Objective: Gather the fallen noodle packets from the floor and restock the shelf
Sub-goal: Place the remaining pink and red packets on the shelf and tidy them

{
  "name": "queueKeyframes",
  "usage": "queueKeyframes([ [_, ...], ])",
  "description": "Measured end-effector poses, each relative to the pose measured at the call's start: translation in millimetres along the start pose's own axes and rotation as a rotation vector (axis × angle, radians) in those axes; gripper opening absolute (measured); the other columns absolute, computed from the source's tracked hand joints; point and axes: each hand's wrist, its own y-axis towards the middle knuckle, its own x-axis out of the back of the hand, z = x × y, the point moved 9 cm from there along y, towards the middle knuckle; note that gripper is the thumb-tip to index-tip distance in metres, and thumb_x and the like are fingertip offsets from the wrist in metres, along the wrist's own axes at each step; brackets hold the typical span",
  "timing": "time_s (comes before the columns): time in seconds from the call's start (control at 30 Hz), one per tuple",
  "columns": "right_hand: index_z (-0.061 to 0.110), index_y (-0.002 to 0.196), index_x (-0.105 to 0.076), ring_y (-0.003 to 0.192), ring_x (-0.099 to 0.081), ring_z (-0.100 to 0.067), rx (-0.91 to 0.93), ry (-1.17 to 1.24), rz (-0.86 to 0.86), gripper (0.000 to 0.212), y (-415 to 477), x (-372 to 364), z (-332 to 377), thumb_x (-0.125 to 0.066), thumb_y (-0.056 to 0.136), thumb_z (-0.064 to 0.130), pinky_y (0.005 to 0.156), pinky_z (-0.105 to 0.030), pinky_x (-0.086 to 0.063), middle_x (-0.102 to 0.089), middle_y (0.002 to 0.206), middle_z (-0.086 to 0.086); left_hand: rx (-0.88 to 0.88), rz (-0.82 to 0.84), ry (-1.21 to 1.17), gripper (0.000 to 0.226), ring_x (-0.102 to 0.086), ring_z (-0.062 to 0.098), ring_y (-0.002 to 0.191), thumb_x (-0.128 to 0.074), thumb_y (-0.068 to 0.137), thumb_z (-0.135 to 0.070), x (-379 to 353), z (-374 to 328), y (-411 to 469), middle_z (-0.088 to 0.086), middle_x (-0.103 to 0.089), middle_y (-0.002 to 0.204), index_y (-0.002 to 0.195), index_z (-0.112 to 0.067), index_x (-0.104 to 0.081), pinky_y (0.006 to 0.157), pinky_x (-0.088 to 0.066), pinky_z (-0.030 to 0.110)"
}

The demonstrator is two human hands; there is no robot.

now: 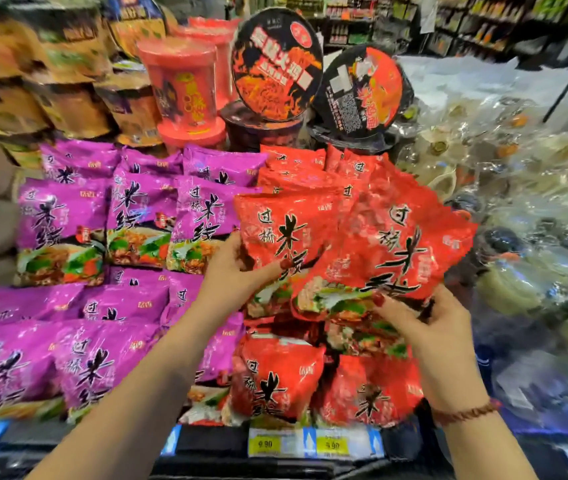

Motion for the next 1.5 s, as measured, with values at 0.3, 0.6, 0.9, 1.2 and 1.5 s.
queueKeyframes([
  [0.3,0.009,0.095,-0.066,0.075,-0.071,-0.015,-0.050,0.023,0.030,0.068,-22,7,-12,-0.089,0.046,0.050,0.063,-0.029,-0.058,-0.075,0.084,-0.005,0.008,0.149,0.049,0.040,-0.070,0.008,0.086,-0.084,0.073,-0.009,-11,27,-15,-0.004,-0.074,0.097,0.105,-0.023,-0.064,0.078,-0.054,0.022],
  [0.6,0.020,0.097,-0.066,0.087,-0.066,-0.005,-0.089,-0.370,0.150,0.060,-39,-38,-34,-0.080,0.051,0.057,0.079,-0.025,-0.052,-0.072,0.090,0.010,0.075,0.079,0.059,0.024,-0.065,0.016,0.102,-0.066,0.090,-0.012,6,43,-2,-0.013,-0.071,0.099,0.105,-0.031,-0.067,0.092,-0.050,0.031],
  [0.9,0.028,0.153,0.002,0.082,-0.059,-0.003,-0.165,-0.631,0.092,0.105,-61,-73,-50,-0.069,0.079,0.050,0.077,-0.026,-0.047,-0.061,0.124,0.008,-0.024,0.118,-0.151,0.052,-0.033,0.007,0.141,-0.051,0.090,-0.060,7,27,-31,-0.020,-0.032,0.151,0.137,-0.057,-0.031,0.110,-0.033,0.029],
  [1.2,0.042,0.135,0.040,0.132,0.045,-0.015,0.157,-1.052,0.275,0.092,-52,-98,-46,-0.026,0.081,0.075,0.117,-0.038,0.007,0.057,0.135,0.003,-0.206,0.065,0.106,0.071,-0.006,-0.014,0.142,-0.047,0.085,-0.059,-11,39,-61,-0.051,-0.005,0.145,0.136,-0.073,0.000,0.113,-0.011,0.011],
  [1.5,0.033,0.144,0.031,0.144,0.018,-0.023,0.177,-1.245,0.250,0.094,-34,-90,-63,0.000,0.074,0.087,0.119,-0.038,0.006,0.013,0.154,-0.012,-0.219,0.080,0.156,0.071,-0.008,-0.009,0.144,-0.040,0.084,-0.077,-20,45,-56,-0.050,-0.002,0.147,0.137,-0.071,0.006,0.117,-0.013,0.023],
])
